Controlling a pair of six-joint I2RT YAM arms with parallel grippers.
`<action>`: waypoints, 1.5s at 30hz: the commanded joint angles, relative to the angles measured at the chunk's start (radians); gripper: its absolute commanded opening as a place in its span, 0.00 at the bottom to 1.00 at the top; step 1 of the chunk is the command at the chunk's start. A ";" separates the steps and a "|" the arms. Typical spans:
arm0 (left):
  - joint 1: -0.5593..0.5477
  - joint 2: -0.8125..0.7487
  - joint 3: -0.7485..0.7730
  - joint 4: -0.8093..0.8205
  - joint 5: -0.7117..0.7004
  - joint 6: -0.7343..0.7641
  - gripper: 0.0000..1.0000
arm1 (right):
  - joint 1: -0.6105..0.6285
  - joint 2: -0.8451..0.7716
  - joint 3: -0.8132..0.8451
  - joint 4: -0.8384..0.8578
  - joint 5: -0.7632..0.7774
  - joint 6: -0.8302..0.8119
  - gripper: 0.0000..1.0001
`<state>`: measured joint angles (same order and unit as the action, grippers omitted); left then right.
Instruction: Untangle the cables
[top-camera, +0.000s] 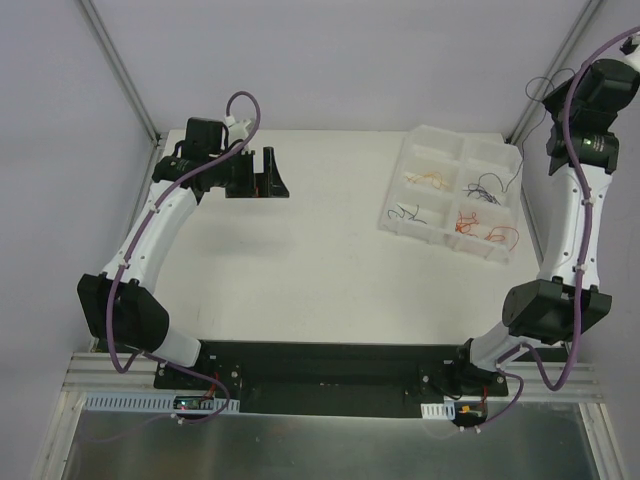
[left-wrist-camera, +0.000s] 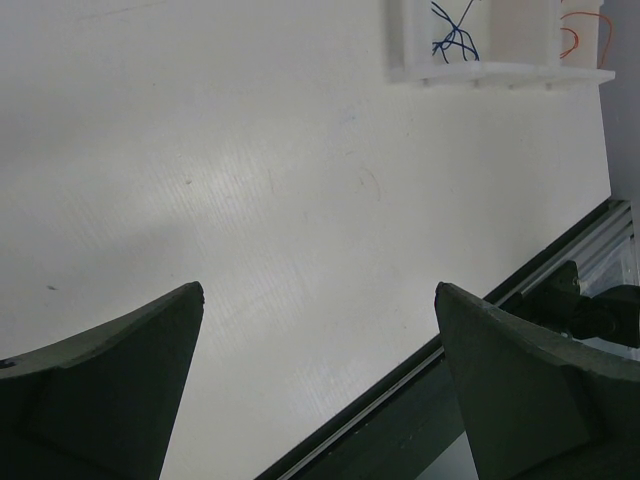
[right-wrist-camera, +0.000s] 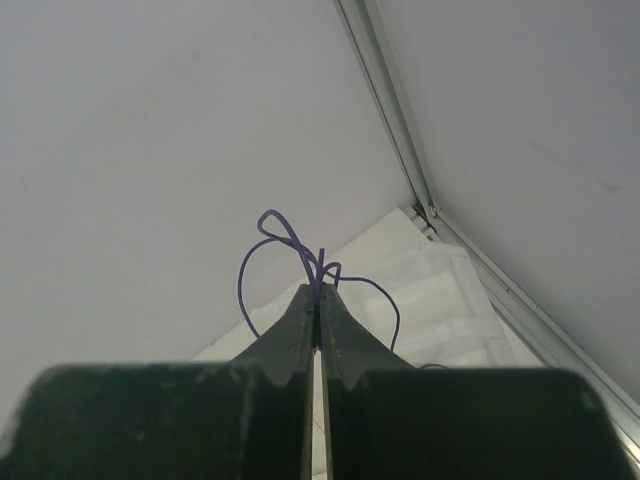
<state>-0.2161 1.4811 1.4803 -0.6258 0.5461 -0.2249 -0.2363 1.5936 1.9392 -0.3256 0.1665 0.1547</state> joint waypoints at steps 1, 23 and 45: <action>-0.003 0.004 0.035 0.011 0.022 0.006 0.99 | -0.008 -0.049 -0.046 0.040 -0.016 0.037 0.00; -0.003 -0.018 0.015 0.012 0.015 0.013 0.99 | -0.021 0.009 -0.568 0.126 -0.226 0.131 0.00; -0.003 -0.071 -0.025 -0.002 -0.015 0.061 0.99 | -0.029 0.442 -0.290 -0.138 -0.110 0.077 0.00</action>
<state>-0.2161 1.4643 1.4708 -0.6270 0.5400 -0.1928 -0.2665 2.0457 1.6863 -0.4362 0.0147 0.2043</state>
